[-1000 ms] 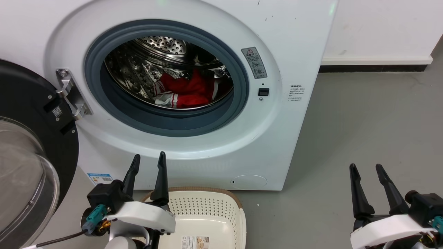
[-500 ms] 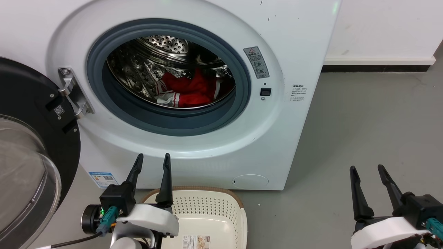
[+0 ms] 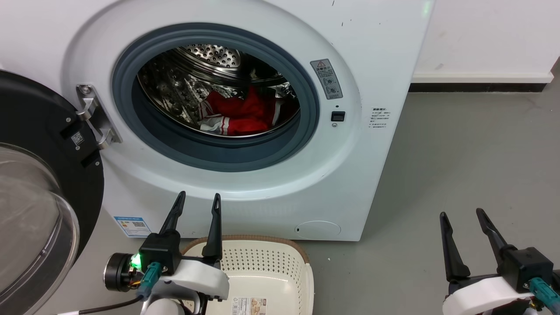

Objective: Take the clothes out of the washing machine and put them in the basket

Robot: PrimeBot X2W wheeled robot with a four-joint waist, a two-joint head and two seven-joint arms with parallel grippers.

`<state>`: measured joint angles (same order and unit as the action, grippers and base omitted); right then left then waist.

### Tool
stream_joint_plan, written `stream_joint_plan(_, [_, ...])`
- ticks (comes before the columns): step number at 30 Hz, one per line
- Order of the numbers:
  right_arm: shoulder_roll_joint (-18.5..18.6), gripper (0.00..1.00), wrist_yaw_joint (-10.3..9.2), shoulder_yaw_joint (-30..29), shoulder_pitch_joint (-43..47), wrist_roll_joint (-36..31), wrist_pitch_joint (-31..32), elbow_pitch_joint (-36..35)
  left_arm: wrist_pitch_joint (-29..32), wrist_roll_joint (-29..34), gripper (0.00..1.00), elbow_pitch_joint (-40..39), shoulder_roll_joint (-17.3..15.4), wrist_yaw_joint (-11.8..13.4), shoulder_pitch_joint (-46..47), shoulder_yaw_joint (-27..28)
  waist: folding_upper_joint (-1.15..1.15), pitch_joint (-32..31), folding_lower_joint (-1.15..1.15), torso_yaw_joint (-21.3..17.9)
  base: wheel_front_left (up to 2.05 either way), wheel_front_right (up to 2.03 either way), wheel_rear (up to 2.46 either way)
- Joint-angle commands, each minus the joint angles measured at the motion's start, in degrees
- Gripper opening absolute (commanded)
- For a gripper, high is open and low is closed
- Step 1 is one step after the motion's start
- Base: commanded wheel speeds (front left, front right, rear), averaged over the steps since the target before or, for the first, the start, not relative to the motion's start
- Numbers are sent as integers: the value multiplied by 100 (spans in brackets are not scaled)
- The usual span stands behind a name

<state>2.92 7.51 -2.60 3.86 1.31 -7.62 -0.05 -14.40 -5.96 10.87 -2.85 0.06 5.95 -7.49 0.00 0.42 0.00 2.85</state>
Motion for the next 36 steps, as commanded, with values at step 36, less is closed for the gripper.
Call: stream_joint_plan(36, [-8, 100, -4, 88, -353, -173, 19, -105, -82, 34, 100, 402, -29, 158, 548, 212, 0, 664, 0, -204, 0, 0, 0])
